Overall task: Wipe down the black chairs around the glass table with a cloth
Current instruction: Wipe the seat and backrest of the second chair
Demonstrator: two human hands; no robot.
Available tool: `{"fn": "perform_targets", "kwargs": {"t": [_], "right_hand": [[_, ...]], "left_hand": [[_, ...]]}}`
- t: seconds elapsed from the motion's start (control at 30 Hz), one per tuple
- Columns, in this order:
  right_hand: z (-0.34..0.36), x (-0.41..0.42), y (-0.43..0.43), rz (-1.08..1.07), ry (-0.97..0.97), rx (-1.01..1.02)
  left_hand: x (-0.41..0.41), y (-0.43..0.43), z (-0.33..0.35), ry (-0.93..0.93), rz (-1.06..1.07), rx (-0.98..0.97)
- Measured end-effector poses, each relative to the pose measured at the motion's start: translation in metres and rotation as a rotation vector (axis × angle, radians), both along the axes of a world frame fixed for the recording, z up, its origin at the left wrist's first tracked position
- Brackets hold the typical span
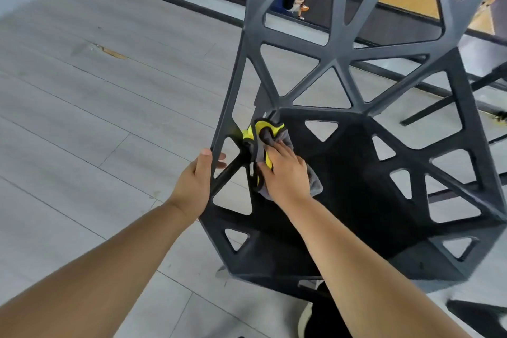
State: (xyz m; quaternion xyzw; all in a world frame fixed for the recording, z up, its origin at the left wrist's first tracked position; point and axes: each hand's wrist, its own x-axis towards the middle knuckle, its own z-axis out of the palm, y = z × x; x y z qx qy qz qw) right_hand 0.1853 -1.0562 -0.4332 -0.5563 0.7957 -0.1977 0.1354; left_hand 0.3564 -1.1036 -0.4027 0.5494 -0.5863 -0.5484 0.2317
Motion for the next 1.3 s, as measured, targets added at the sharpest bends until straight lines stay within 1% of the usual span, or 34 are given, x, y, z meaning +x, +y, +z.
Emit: {"fn": "perform_targets", "kwargs": {"t": [0.13, 0.17, 0.23, 0.3, 0.33, 0.4, 0.53, 0.6, 0.67, 0.73, 0.8, 0.87, 0.97, 1.0, 1.03, 1.13, 1.17, 1.27, 1.3], "right_hand": [[0.005, 0.015, 0.041, 0.038, 0.056, -0.100], [0.011, 0.015, 0.045, 0.011, 0.000, -0.102], [0.024, 0.019, 0.041, -0.086, -0.247, -0.103], [0.035, 0.034, 0.024, -0.132, -0.510, -0.183], [0.038, 0.045, 0.011, -0.117, -0.599, -0.220], [0.045, 0.063, -0.016, -0.096, -0.685, -0.258], [0.046, 0.063, -0.049, -0.173, -0.753, -0.303], [0.047, 0.057, -0.060, -0.184, -0.785, -0.398], [0.055, 0.043, -0.082, -0.238, -0.777, -0.507], [0.075, 0.025, -0.115, -0.307, -0.709, -0.638], [0.093, 0.010, -0.142, -0.294, -0.565, -0.727], [0.092, 0.007, -0.150, -0.286, -0.457, -0.800], [0.094, 0.006, -0.146, -0.308, -0.385, -1.007], [0.096, 0.002, -0.151, -0.278, -0.354, -1.063], [0.097, -0.001, -0.157, -0.216, -0.313, -1.065], [0.083, -0.006, -0.165, -0.042, -0.090, -0.869], [0.075, -0.007, -0.164, -0.023, -0.064, -0.827], [0.054, -0.015, -0.148, -0.099, -0.117, -0.754], [0.045, -0.020, -0.138, -0.149, -0.123, -0.687]], "left_hand": [[0.000, 0.001, 0.004, -0.001, 0.017, -0.034], [0.000, 0.002, 0.004, 0.001, 0.018, -0.035], [0.000, 0.002, 0.004, 0.003, 0.028, -0.038], [0.001, 0.003, 0.006, 0.004, 0.028, -0.047], [0.002, 0.003, 0.008, 0.017, 0.019, -0.051], [0.003, 0.004, 0.011, 0.029, -0.007, -0.046], [0.007, 0.000, 0.003, 0.022, -0.028, -0.014], [0.006, -0.002, 0.002, 0.039, -0.022, 0.012], [0.005, -0.003, 0.003, 0.031, 0.004, 0.028], [0.003, -0.005, 0.004, 0.021, 0.021, 0.020], [0.002, -0.005, 0.002, 0.018, 0.007, 0.011], [0.004, -0.005, 0.001, 0.034, 0.006, 0.012], [0.005, -0.006, 0.000, 0.051, 0.009, 0.025], [0.005, -0.007, 0.000, 0.048, 0.003, 0.028], [0.006, -0.007, -0.001, 0.043, -0.002, 0.034], [0.009, -0.005, -0.001, 0.041, -0.015, 0.030], [0.009, -0.005, 0.000, 0.034, -0.020, 0.027], [0.009, -0.004, 0.003, 0.032, -0.009, 0.032], [0.009, -0.003, 0.003, 0.031, -0.007, 0.033]]}}
